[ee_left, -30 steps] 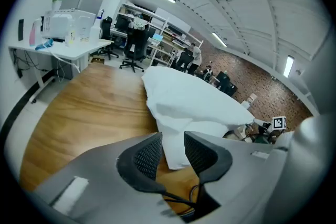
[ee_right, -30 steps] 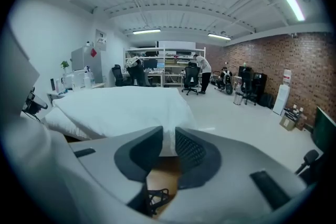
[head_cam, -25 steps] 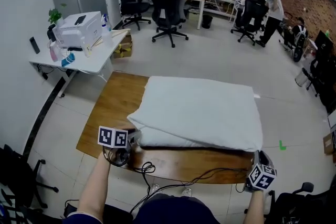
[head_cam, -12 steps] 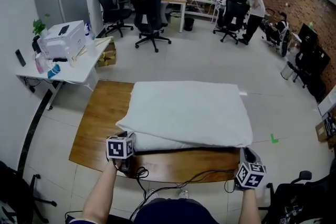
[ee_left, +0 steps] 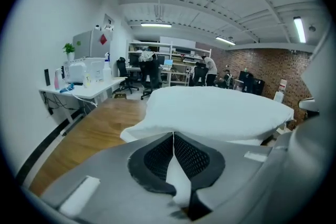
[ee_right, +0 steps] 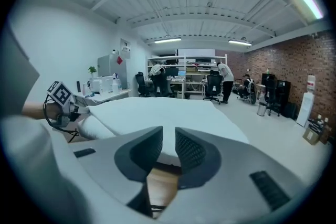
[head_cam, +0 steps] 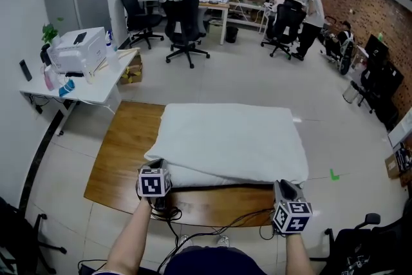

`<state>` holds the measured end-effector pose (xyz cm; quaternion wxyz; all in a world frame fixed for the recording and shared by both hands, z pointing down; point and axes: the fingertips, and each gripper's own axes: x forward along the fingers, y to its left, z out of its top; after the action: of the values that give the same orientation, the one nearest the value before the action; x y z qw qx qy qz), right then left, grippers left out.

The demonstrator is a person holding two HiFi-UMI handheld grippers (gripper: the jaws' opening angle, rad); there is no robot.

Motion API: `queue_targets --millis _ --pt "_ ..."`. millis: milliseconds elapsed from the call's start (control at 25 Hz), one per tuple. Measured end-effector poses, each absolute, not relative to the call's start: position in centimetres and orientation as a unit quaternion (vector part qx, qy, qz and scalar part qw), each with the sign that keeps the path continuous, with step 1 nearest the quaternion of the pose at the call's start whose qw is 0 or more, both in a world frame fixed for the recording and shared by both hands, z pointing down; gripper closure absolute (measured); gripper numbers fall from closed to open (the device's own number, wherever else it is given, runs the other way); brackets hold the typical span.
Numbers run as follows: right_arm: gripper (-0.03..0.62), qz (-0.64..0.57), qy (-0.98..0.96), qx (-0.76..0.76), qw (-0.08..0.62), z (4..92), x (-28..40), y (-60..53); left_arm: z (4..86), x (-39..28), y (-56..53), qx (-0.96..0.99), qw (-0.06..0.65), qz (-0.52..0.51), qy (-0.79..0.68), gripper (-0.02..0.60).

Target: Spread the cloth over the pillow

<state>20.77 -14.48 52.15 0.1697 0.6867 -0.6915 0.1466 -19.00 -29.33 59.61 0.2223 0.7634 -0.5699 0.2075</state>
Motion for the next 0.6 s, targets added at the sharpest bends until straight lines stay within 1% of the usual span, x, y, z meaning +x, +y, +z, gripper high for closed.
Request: queue_targets --millis 320,600 --pt "0.505 0.157 -0.757 0.602 0.2 54.8 12.4 -16.8 56.4 -20.2 -27.1 0.785 0.212 0.167 -0.557 0.565" --pt "0.505 0.156 -0.802 0.531 0.227 56.7 5.5 -18.4 54.0 -21.3 -24.8 0.798 0.212 0.156 -0.542 0.566"
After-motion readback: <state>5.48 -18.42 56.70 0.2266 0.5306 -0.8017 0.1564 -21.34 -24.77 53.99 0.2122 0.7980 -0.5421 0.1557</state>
